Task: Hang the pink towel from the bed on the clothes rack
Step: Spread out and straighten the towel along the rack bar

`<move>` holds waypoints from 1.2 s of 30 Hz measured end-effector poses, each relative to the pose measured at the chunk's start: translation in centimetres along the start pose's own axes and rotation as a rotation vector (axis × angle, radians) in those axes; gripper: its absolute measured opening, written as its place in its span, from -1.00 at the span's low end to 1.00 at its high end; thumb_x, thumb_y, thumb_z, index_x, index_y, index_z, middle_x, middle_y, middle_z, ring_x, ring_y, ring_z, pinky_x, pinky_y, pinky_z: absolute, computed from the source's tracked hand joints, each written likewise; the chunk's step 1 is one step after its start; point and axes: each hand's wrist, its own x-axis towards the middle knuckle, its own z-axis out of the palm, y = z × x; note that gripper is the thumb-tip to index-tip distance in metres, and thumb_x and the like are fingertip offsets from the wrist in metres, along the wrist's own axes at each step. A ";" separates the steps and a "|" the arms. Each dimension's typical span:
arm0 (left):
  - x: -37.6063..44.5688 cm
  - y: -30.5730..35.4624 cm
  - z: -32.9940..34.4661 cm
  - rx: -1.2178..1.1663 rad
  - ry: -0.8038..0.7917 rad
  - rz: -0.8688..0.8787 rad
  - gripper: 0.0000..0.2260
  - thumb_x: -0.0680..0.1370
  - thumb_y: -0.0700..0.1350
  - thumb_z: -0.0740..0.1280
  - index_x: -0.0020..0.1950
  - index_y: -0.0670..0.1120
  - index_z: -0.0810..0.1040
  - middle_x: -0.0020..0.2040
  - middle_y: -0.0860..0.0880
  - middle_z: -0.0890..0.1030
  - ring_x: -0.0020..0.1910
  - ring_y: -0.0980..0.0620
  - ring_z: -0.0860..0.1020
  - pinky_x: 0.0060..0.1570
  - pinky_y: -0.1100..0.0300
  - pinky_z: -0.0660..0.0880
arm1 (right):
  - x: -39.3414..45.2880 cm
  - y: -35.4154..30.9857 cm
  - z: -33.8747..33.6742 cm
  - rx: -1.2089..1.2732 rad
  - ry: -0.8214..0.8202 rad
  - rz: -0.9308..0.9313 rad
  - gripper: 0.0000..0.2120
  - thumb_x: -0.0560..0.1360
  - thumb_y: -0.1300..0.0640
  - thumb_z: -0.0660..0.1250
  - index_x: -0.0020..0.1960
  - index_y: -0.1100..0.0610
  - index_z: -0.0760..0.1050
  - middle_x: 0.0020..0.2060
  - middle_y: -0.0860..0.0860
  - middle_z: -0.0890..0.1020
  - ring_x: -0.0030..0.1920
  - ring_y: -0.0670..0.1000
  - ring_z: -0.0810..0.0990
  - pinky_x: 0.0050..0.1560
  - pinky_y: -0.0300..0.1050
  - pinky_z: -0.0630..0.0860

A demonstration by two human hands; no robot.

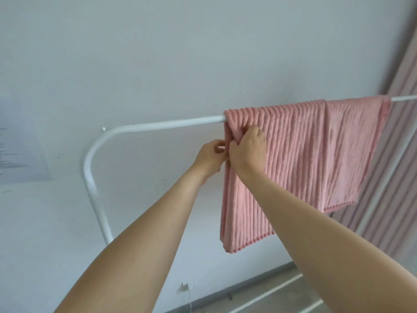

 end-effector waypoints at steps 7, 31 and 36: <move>1.2 -1.5 1.1 -0.054 0.224 0.045 -0.89 0.54 -0.18 0.21 -0.11 -0.20 0.48 -0.15 -0.25 0.63 -0.22 -0.21 0.62 -0.35 -0.04 0.62 | -4.2 2.4 -0.5 -0.014 0.075 -0.165 -0.91 0.62 0.14 0.14 0.04 0.13 0.39 -0.40 -0.07 0.51 -0.44 -0.10 0.44 -0.49 -0.15 0.21; -6.1 -0.3 -5.5 0.261 0.819 0.587 -0.97 0.48 -0.24 0.26 -0.16 -0.16 0.42 -0.20 -0.03 0.46 -0.18 -0.06 0.43 -0.15 0.11 0.36 | -5.2 -2.6 1.3 0.255 0.021 -0.193 -0.72 0.58 0.00 0.01 -0.26 0.04 0.32 -0.42 -0.08 0.47 -0.46 -0.10 0.40 -0.48 -0.08 0.35; -4.6 5.0 -5.1 0.623 0.840 0.825 -0.81 0.41 -0.22 0.35 0.01 -0.19 0.57 -0.04 -0.13 0.54 -0.01 -0.17 0.49 0.03 -0.02 0.41 | 1.0 -3.1 -0.5 0.167 0.173 -0.188 -0.81 0.56 0.24 0.12 0.08 0.11 0.47 0.03 -0.02 0.49 -0.13 -0.06 0.48 -0.19 -0.15 0.43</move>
